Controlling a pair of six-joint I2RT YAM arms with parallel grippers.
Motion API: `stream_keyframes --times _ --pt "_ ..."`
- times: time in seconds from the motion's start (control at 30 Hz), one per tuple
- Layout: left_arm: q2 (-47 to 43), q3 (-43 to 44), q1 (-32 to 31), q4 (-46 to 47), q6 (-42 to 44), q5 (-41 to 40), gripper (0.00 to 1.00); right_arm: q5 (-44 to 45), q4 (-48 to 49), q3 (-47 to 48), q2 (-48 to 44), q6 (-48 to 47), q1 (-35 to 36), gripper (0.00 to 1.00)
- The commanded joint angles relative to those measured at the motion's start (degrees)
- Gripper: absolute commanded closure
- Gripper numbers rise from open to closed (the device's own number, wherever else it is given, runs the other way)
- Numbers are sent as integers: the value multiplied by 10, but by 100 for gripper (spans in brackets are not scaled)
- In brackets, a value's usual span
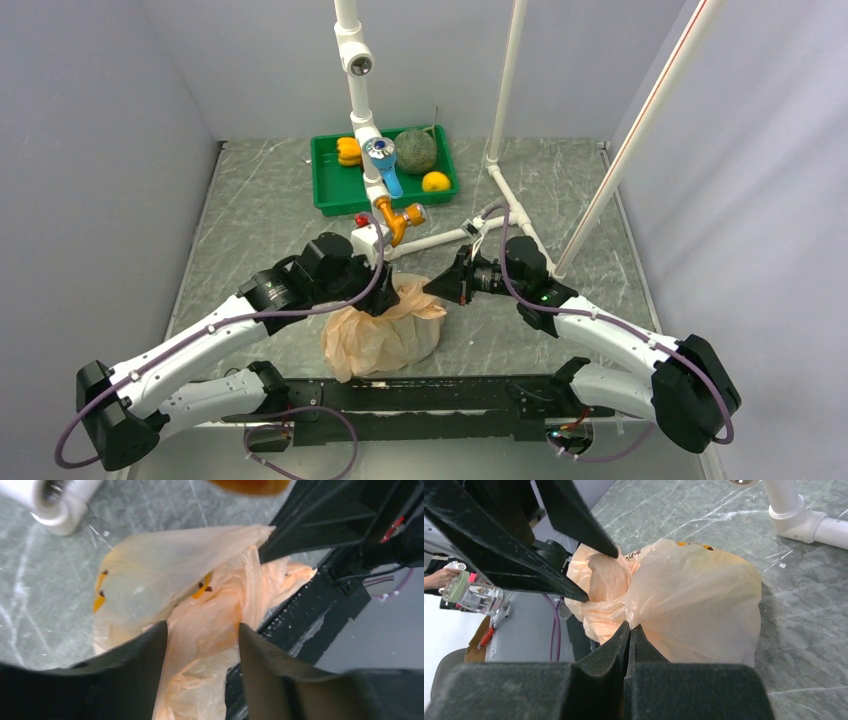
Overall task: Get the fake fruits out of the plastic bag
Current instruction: Untie the plastic bag at the center of the board.
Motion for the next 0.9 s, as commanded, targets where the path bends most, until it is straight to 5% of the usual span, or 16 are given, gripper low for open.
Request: stream_keyframes --times 0.0,0.1,0.23,0.37,0.5,0.63,0.77,0.87 --pt "-15 -22 9 28 24 58 51 3 20 21 -5 -14 3 100" --pt "1 -21 25 -2 18 34 66 1 14 24 1 -16 3 100" --pt "13 -10 25 -35 25 2 52 3 19 18 -1 -16 3 100" --pt "4 -27 26 -12 24 25 54 7 12 22 -6 -14 3 100" --pt "-1 -24 26 -24 23 5 98 22 12 16 -16 -16 3 100" --pt "-43 -15 26 -57 -10 -106 100 110 -23 4 -42 -7 3 100" --pt "-121 -15 31 -107 -139 -278 100 276 -92 -16 -77 45 2 100" --pt "-178 -54 35 -64 -182 -272 100 329 -95 -49 -106 94 1 100"
